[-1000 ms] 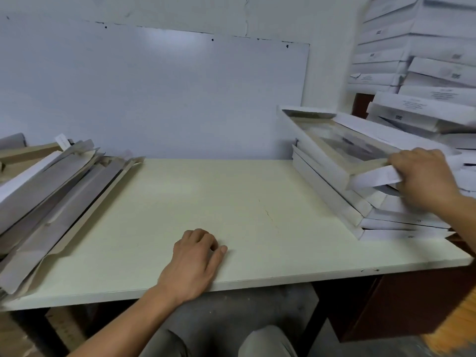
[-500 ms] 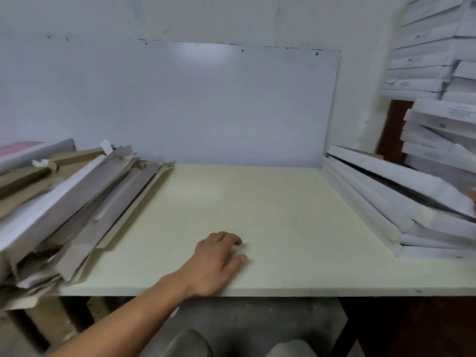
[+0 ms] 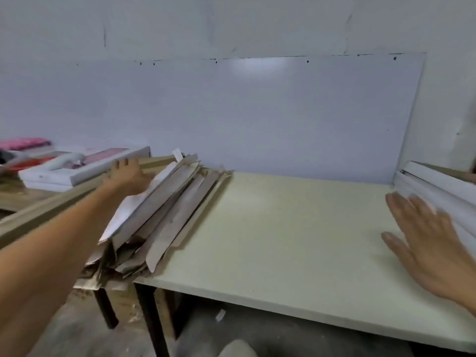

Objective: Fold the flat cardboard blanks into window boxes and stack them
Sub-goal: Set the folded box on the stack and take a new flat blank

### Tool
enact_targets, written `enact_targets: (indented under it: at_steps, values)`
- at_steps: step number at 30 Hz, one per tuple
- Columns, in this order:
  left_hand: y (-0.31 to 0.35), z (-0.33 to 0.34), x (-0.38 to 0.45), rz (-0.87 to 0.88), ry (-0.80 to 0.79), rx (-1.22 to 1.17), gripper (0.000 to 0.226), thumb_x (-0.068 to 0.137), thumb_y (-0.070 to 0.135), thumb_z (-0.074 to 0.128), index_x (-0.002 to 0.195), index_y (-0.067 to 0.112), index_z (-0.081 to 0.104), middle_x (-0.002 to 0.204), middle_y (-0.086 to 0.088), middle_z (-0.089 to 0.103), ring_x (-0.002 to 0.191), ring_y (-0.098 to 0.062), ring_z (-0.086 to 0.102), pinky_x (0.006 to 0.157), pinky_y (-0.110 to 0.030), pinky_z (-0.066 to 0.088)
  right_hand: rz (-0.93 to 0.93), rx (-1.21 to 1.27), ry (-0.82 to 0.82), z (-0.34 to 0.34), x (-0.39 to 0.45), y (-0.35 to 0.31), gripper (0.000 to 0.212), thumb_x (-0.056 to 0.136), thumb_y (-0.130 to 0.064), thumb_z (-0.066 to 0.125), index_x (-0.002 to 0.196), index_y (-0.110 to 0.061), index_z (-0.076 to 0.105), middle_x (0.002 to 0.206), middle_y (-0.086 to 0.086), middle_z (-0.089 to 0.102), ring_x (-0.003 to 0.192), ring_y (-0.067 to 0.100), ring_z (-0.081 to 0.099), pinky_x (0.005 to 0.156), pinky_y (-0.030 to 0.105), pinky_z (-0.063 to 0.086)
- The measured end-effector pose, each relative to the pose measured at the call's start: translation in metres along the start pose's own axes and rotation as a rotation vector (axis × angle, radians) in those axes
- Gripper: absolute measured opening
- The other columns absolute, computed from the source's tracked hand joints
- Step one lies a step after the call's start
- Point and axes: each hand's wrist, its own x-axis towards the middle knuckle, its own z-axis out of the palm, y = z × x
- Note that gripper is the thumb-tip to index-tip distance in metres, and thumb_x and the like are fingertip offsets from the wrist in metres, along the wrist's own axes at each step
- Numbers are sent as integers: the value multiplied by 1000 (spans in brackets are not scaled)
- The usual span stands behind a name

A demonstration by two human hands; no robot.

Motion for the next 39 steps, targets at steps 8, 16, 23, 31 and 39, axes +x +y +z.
enact_targets:
  at_steps: [8, 16, 23, 31, 39]
  values:
    - [-80, 69, -40, -109, -449, -49, 62, 98, 65, 25, 146, 27, 35, 151, -13, 36, 141, -34, 31, 118, -49, 17, 166, 150, -390, 80, -21, -24, 63, 81, -75, -3, 137, -57, -27, 150, -33, -7, 145, -5, -12, 122, 38, -4]
    - [-56, 67, -21, -93, -276, -198, 31, 96, 30, 58, 77, 6, 56, 79, -9, 60, 69, -24, 54, 59, -29, 40, 183, 119, -397, 80, -22, -22, 65, 80, -75, -3, 139, -56, -23, 147, -34, -11, 137, -11, -13, 122, 38, -2]
    - [-47, 71, -22, -44, -383, -155, 51, 104, 43, 35, 137, 5, 44, 141, -17, 48, 125, -33, 48, 99, -38, 36, 211, 114, -394, 84, -22, -22, 71, 77, -77, -2, 145, -55, -12, 150, -33, -9, 148, -2, -10, 122, 38, -3]
    - [-38, 67, -18, -244, -386, -487, 62, 92, 61, 53, 103, -1, 59, 92, -11, 55, 71, -23, 51, 62, -30, 39, 232, 96, -350, 87, -23, -21, 79, 79, -77, 3, 152, -49, 10, 154, -32, -1, 149, -1, -4, 122, 37, 1]
    - [-51, 35, -3, -352, -443, -714, 49, 88, 34, 72, 114, -6, 61, 102, -20, 68, 84, -33, 65, 76, -41, 54, 239, 119, -298, 86, -24, -21, 75, 82, -72, 11, 151, -46, 25, 160, -23, 14, 150, 2, 5, 121, 37, 8]
